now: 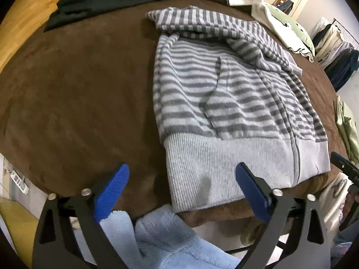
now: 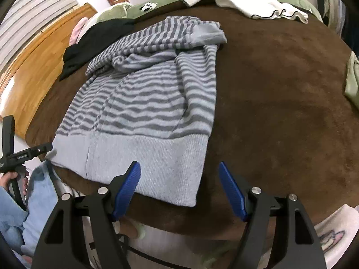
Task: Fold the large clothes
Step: 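Move both open grippers to the hoodie's ribbed grey hem, then grasp the ribbed hem with the right gripper while the left gripper grasps it too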
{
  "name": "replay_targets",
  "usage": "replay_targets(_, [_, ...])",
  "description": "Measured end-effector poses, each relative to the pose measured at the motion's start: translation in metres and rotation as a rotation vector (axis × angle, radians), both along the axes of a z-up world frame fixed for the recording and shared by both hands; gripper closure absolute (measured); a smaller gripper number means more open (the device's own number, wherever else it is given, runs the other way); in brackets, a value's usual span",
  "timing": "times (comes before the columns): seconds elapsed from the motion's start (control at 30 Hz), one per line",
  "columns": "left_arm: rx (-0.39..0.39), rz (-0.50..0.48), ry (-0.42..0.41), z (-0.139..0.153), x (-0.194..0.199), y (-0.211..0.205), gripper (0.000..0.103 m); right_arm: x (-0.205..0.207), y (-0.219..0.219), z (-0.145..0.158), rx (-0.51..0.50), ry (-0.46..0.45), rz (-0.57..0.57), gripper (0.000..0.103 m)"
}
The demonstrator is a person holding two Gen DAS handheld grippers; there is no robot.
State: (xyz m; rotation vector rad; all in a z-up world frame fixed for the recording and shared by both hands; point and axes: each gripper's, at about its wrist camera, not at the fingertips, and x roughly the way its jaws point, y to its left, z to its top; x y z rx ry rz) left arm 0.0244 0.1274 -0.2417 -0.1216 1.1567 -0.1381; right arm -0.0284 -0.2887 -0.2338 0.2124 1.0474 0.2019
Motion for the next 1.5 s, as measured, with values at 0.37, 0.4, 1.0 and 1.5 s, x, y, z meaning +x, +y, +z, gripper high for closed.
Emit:
replay_targets(0.37, [-0.002,-0.024,0.069,-0.019,0.004,-0.010,0.024,0.010,0.017,-0.019,-0.026,0.061,0.033,0.045])
replay_targets(0.4, [0.004,-0.033,0.076,-0.021,0.004,-0.014,0.024,0.010,0.018,-0.020,-0.030,0.062,0.032,0.046])
replay_targets(1.0, [0.079,-0.085,0.080,-0.025,0.010,-0.035,0.056,0.020,0.027,-0.022,-0.059,0.062,0.066,0.091])
replay_targets(1.5, [0.066,-0.062,0.057,-0.016,0.006,-0.026,0.082,0.014,0.027,-0.004,-0.050,0.003,0.057,0.093])
